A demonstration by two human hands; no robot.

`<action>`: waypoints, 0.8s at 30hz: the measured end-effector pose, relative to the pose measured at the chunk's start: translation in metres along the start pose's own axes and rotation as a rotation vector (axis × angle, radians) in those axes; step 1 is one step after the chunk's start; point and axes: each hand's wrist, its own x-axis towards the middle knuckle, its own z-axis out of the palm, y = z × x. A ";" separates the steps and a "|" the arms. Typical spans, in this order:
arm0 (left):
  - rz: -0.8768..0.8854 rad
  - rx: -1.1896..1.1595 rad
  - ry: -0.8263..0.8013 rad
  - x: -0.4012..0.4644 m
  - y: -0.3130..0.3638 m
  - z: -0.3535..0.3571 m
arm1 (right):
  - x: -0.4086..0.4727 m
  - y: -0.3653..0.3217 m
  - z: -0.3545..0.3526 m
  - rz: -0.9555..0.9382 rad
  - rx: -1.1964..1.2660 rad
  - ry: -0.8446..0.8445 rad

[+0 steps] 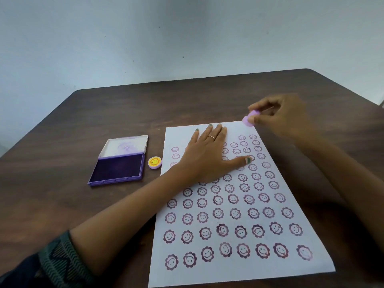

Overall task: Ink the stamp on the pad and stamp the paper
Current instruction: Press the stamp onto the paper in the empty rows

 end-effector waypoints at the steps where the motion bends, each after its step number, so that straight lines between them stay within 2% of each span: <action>1: -0.002 0.001 -0.003 0.000 0.000 0.000 | 0.001 0.003 -0.003 0.055 0.101 0.058; 5: -0.011 -0.008 -0.002 0.000 -0.001 0.001 | -0.001 0.009 -0.003 0.176 0.397 0.077; 8: 0.023 -0.029 0.040 -0.002 0.000 -0.001 | -0.004 0.009 0.001 0.218 0.523 0.064; 13: 0.093 -0.065 0.179 -0.007 -0.015 -0.033 | -0.004 0.010 0.002 0.240 0.583 0.090; 24: -0.028 -0.228 0.052 -0.061 -0.103 -0.081 | -0.003 0.010 0.006 0.223 0.590 0.087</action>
